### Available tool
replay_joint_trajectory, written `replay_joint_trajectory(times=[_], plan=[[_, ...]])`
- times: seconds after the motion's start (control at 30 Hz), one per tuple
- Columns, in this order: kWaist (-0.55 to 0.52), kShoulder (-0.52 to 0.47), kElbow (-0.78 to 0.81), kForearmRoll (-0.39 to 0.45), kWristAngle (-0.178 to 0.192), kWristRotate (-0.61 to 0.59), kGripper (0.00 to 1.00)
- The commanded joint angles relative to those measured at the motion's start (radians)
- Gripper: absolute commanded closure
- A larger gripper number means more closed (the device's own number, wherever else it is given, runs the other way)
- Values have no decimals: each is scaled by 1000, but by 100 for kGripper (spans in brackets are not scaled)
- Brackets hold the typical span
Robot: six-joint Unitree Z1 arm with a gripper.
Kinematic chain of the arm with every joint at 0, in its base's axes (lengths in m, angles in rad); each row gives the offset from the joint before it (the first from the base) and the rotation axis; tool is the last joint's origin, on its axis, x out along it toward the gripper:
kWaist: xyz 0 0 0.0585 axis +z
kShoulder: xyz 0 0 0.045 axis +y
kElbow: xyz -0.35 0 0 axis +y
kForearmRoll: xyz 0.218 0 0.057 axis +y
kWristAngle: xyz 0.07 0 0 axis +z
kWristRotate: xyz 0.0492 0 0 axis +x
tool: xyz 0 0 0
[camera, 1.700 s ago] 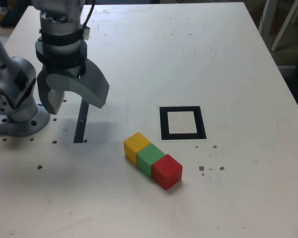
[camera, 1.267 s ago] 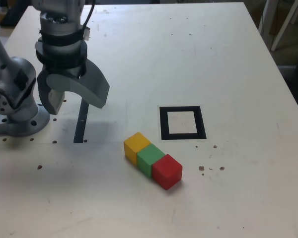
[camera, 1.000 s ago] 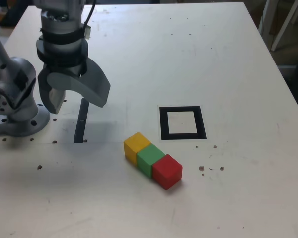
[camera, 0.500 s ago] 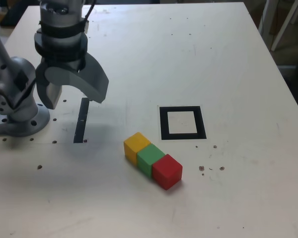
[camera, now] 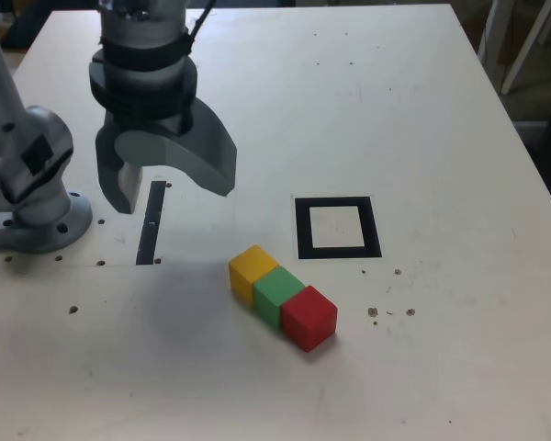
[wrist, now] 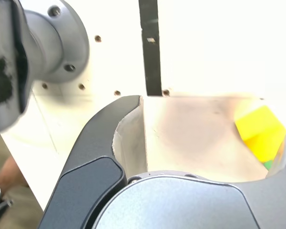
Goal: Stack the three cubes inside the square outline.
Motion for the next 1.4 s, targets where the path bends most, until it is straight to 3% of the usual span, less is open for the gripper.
replay_joint_trajectory(times=[0.0, 0.43, 0.77, 1.2, 1.37], plan=[[-11, 13, -16, 5, -7, -19, 1], [-111, 92, -116, 6, -25, -193, 1], [-213, 238, -287, 6, -27, -343, 1], [-225, 360, -461, 43, -56, -510, 1], [-219, 411, -486, 0, -68, -554, 1]])
